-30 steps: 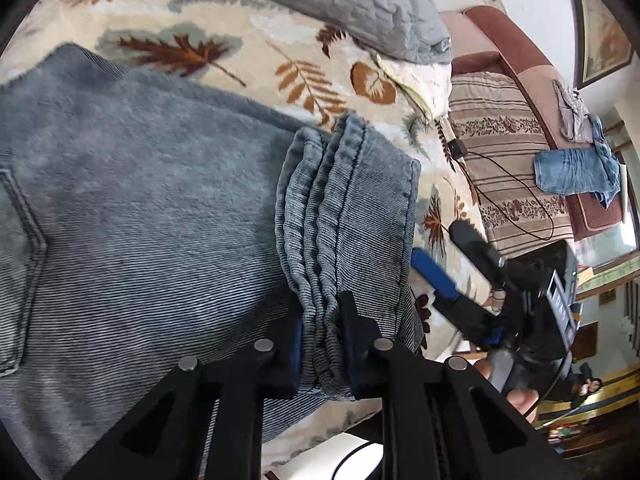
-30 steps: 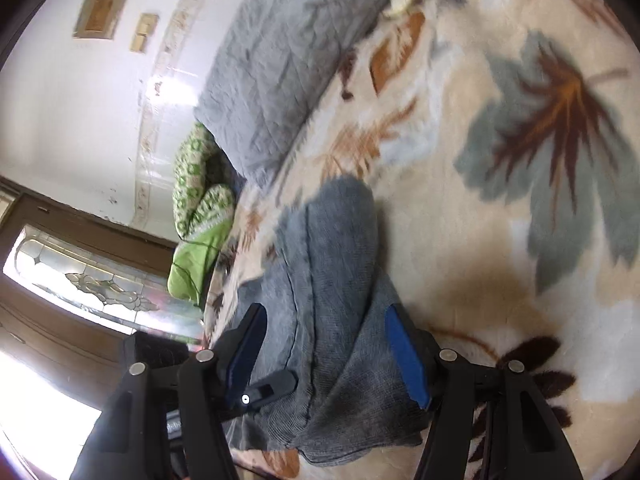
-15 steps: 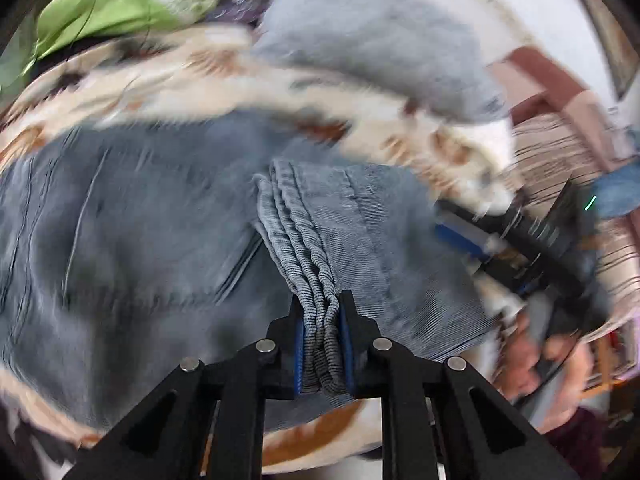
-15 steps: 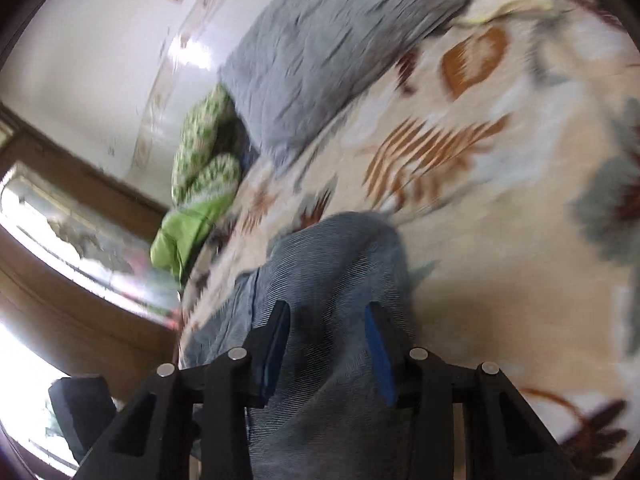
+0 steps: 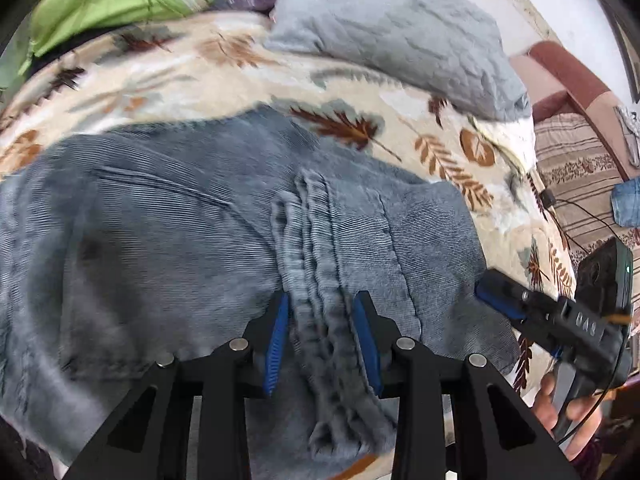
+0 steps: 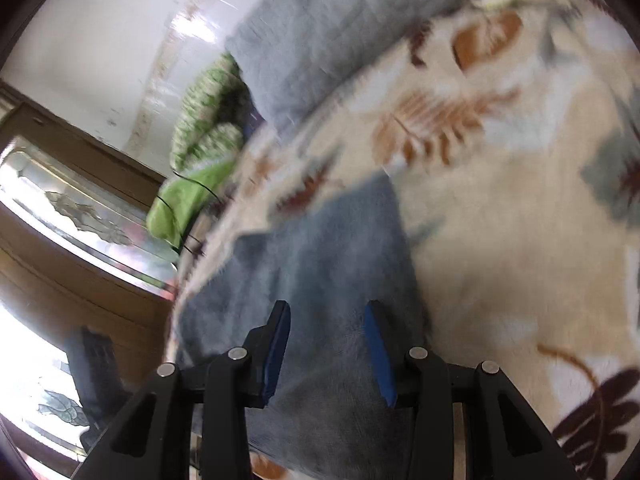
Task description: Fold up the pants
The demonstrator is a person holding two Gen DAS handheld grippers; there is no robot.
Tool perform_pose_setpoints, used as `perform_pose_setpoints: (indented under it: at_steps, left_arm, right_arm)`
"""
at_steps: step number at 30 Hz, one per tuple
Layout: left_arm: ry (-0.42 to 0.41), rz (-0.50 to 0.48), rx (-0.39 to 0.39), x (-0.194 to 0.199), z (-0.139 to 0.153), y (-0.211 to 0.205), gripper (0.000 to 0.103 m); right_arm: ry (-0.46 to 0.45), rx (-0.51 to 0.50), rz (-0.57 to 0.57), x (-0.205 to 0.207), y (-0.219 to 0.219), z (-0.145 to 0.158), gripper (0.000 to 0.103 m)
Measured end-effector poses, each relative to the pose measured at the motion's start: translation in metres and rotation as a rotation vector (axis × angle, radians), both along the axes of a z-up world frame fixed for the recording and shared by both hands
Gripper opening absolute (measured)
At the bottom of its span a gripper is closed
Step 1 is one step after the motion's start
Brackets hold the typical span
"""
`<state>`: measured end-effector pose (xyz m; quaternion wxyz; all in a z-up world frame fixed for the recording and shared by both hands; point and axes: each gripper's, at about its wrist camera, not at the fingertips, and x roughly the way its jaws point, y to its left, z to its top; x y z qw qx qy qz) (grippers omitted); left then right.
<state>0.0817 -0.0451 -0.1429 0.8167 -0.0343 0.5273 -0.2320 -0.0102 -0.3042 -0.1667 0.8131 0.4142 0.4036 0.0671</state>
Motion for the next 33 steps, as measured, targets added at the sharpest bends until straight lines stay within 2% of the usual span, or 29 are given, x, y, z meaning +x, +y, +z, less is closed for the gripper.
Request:
perform_pose_setpoints:
  at_steps: [3, 5, 8, 11, 12, 14, 15, 20, 22, 25, 27, 29, 31, 33]
  left_arm:
    - [0.009, 0.005, 0.012, 0.008, -0.001, -0.010, 0.034]
    - [-0.011, 0.001, 0.023, 0.011, 0.003, -0.013, 0.023]
    - [-0.069, -0.025, 0.034, 0.018, 0.015, -0.021, 0.014]
    - [-0.157, -0.007, 0.080, 0.022, 0.023, -0.024, 0.014]
    - [-0.155, -0.008, 0.104, 0.023, 0.018, -0.024, 0.014]
    - [-0.083, 0.002, 0.130, 0.024, 0.001, -0.021, 0.014]
    - [-0.080, 0.011, 0.114, 0.021, -0.002, -0.017, 0.014]
    - [-0.131, 0.015, 0.069, -0.007, 0.015, -0.007, 0.014]
    - [-0.190, -0.014, 0.087, -0.020, 0.025, -0.011, 0.014]
    - [-0.197, -0.053, 0.085, -0.033, 0.027, -0.019, 0.015]
    - [-0.183, -0.065, 0.107, -0.035, 0.021, -0.025, 0.024]
    - [-0.163, -0.056, 0.187, -0.036, 0.006, -0.028, 0.058]
    - [-0.172, -0.062, 0.215, -0.040, -0.005, -0.030, 0.059]
    - [-0.206, -0.072, 0.229, -0.045, -0.004, -0.031, 0.061]
  right_arm:
    - [-0.005, -0.007, 0.020, -0.005, -0.003, 0.000, 0.042]
    - [-0.016, -0.039, 0.033, -0.010, -0.002, 0.005, 0.042]
    - [-0.063, -0.068, 0.067, -0.018, 0.002, 0.016, 0.042]
    - [-0.088, -0.147, 0.131, -0.021, 0.016, 0.025, 0.042]
    - [-0.049, -0.182, 0.162, -0.018, 0.023, 0.019, 0.041]
    - [0.013, -0.227, 0.194, -0.013, 0.033, 0.007, 0.042]
    - [-0.007, -0.249, 0.187, -0.015, 0.035, 0.010, 0.042]
    - [-0.001, -0.221, 0.175, -0.018, 0.029, 0.013, 0.042]
    - [-0.012, -0.219, 0.165, -0.020, 0.028, 0.015, 0.042]
    - [-0.061, -0.217, 0.155, -0.026, 0.033, 0.027, 0.042]
    - [-0.081, -0.234, 0.144, -0.032, 0.037, 0.034, 0.042]
    - [-0.091, -0.247, 0.133, -0.038, 0.038, 0.039, 0.042]
    - [-0.075, -0.252, 0.125, -0.040, 0.038, 0.038, 0.042]
    - [-0.023, -0.236, 0.119, -0.040, 0.035, 0.029, 0.042]
